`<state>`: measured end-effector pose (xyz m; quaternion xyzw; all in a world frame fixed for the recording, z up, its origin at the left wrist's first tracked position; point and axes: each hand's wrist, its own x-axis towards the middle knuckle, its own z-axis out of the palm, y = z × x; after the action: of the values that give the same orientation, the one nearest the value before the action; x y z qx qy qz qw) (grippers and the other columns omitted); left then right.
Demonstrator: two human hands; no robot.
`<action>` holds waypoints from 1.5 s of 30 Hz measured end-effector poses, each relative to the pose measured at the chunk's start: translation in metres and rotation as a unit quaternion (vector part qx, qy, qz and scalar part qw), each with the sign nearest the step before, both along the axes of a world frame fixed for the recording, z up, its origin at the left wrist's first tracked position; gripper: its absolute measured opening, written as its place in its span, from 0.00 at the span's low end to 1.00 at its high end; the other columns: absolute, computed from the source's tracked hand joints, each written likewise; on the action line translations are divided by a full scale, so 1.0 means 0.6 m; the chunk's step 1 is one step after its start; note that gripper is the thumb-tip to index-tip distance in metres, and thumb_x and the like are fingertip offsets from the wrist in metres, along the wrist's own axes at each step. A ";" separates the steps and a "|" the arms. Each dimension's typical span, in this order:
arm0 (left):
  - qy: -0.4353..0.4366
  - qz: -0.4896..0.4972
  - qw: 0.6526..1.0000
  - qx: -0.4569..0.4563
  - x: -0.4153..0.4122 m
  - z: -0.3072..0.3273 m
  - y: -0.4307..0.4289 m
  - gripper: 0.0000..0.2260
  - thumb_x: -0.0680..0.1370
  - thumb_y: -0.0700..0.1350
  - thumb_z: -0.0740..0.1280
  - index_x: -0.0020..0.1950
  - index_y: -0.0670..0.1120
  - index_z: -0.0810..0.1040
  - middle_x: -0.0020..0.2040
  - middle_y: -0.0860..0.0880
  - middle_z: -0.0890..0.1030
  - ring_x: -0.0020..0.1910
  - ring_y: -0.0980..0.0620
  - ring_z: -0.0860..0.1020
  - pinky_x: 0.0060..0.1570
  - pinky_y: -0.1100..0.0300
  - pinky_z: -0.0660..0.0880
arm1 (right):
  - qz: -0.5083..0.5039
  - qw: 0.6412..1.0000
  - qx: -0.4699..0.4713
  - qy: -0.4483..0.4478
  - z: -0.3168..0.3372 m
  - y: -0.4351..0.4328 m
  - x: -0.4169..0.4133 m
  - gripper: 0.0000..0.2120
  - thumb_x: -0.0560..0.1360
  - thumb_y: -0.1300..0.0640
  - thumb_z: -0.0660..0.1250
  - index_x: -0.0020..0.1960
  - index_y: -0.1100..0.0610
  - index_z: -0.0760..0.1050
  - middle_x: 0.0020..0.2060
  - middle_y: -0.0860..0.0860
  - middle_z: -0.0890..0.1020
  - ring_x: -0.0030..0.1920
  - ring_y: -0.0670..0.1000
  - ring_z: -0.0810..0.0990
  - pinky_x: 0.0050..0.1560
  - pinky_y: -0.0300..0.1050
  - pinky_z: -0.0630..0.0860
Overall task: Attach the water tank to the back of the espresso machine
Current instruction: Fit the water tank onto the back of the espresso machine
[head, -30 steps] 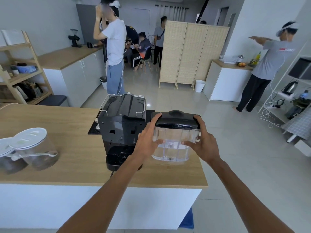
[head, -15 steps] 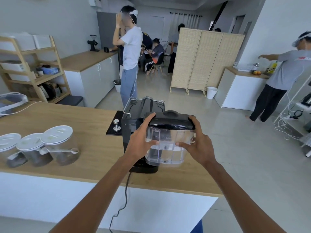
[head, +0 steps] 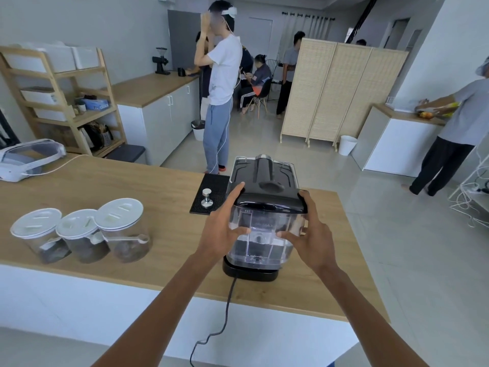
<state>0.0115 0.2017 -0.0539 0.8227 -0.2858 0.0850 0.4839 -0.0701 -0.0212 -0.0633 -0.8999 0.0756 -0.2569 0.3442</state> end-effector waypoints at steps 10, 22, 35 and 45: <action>0.008 -0.003 1.000 0.008 0.030 -0.028 0.008 0.49 0.70 0.48 0.79 0.81 0.59 0.52 0.32 0.49 0.60 0.29 0.55 0.59 0.30 0.63 0.63 | -0.046 0.998 -0.027 0.015 -0.021 0.025 0.014 0.53 0.67 0.43 0.78 0.79 0.36 0.46 0.57 0.52 0.85 0.48 0.57 0.85 0.47 0.58 0.84; 0.019 -0.003 1.000 0.002 0.056 -0.052 -0.001 0.51 0.70 0.44 0.79 0.80 0.66 0.48 0.50 0.54 0.64 0.42 0.54 0.68 0.45 0.59 0.73 | -0.069 0.997 -0.035 0.018 -0.034 0.032 0.023 0.51 0.69 0.43 0.77 0.80 0.37 0.46 0.67 0.47 0.81 0.54 0.55 0.85 0.52 0.53 0.84; 0.024 0.007 1.000 0.001 0.051 -0.067 0.001 0.49 0.70 0.44 0.79 0.81 0.59 0.52 0.33 0.46 0.70 0.29 0.52 0.69 0.35 0.62 0.73 | -0.045 0.999 0.006 0.016 -0.051 0.034 0.026 0.48 0.66 0.28 0.65 0.80 0.35 0.46 0.71 0.48 0.77 0.57 0.55 0.84 0.55 0.54 0.84; 0.021 -0.005 1.000 0.016 0.038 -0.077 0.003 0.46 0.70 0.41 0.78 0.81 0.53 0.56 0.28 0.55 0.60 0.26 0.56 0.62 0.26 0.62 0.58 | -0.057 0.998 -0.004 0.022 -0.078 0.039 0.023 0.47 0.69 0.30 0.64 0.81 0.40 0.48 0.71 0.51 0.77 0.57 0.57 0.84 0.55 0.50 0.82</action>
<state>0.0343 0.2034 -0.1000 0.8306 -0.2809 0.0612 0.4769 -0.0562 0.0019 -0.1100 -0.9010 0.1334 -0.2564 0.3236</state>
